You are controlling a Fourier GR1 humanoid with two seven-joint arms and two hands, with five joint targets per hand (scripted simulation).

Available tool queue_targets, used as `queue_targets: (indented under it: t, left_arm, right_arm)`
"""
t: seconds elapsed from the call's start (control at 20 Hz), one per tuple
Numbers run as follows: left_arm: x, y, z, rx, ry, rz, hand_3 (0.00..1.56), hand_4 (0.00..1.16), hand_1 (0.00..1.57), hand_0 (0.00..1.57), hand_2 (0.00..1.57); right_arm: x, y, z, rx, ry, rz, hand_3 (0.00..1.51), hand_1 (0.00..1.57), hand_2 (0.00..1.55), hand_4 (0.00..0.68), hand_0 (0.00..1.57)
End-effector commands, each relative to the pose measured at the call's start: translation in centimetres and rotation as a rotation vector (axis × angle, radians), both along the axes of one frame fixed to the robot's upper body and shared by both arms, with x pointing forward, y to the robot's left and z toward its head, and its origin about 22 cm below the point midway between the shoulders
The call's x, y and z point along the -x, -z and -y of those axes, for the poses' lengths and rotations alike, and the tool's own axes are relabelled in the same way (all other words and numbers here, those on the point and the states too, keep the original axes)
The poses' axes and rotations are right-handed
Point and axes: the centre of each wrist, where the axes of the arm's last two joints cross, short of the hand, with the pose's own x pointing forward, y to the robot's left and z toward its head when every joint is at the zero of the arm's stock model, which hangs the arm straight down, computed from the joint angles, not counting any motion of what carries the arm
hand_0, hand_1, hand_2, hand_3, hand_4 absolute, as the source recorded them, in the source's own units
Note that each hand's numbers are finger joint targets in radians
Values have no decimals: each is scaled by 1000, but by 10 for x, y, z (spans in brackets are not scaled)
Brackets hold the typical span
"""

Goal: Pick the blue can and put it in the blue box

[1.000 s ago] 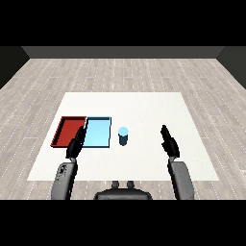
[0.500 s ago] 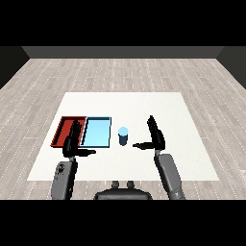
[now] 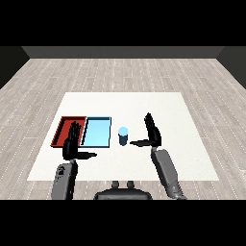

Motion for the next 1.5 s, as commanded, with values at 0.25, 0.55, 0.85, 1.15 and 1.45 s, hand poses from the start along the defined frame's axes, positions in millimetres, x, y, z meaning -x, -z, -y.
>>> queue_targets:
  t: [0.25,0.55,0.85,1.15,1.45]
  left_arm:
    - [-4,9,-10,-6,-13,21,0,0,0,0,0]
    - [-18,-9,-14,37,15,26,0,0,0,0,0]
    - [-4,6,-12,24,-9,25,0,0,0,0,0]
    - [11,9,-22,12,-26,24,0,0,0,0,0]
    - [-4,-2,6,26,-19,37,0,0,0,0,0]
  right_arm:
    - [-1,14,-13,-50,-39,-11,0,0,0,0,0]
    - [10,14,-24,-95,-31,-38,0,0,0,0,0]
    - [-14,14,-56,-128,-24,-79,0,0,0,0,0]
    - [-2,58,-53,-180,-20,-111,0,0,0,0,0]
    - [-8,54,-72,-221,-17,-128,0,0,0,0,0]
